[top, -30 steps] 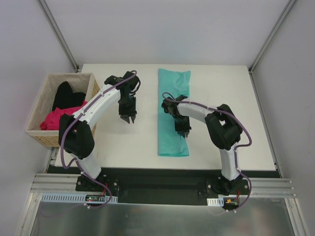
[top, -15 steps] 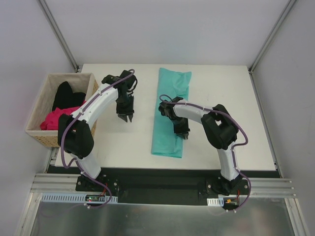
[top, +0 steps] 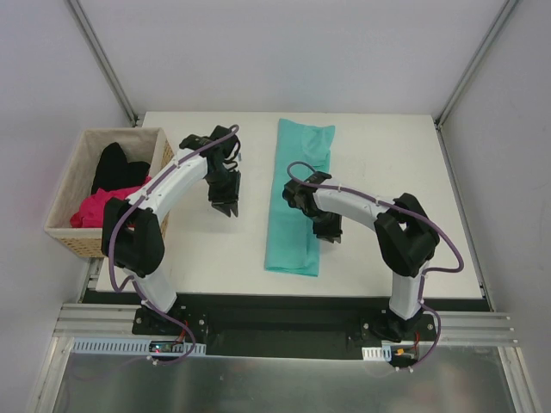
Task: Fold and stack the t-shirts
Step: Rotate the tshirt 90 degrees
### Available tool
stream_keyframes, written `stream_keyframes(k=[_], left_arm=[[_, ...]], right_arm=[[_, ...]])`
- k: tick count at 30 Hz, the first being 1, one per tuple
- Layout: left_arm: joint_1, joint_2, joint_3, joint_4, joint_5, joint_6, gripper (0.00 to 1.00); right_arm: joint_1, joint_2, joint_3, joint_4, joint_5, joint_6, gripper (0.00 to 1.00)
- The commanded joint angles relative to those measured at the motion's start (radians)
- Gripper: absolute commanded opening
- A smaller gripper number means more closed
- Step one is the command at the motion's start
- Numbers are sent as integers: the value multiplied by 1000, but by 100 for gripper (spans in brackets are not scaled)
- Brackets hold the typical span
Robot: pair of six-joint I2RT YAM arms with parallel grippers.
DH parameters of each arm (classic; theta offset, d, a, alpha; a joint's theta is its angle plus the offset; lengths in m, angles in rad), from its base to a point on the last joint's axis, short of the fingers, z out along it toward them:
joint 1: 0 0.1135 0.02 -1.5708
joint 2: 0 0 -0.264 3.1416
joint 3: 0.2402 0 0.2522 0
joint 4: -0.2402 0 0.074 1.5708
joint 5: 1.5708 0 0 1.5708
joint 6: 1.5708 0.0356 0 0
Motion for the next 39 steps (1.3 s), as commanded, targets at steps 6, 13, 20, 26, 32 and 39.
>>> stream_keyframes(k=[6,13,20,26,32,39], left_arm=[[-30,-25,-127,74,149,17,25],[-134,-27,-171,104,170,-38,25],[-228,4,-200,131,137,-118,25],[-263,21,-217,142,118,-153,25],[-263,-2,-223,140,91,-167,24],[-263,-31,-244,139,74,-170,24]], right_arm=[[185,-109,-49,-88,26,112,49],[274,-141,-84,-153,58,190,51],[303,-167,-146,-91,51,180,49],[326,-221,-193,-24,61,151,49],[332,-181,-135,-9,71,102,48],[357,-88,-34,-6,52,69,47]])
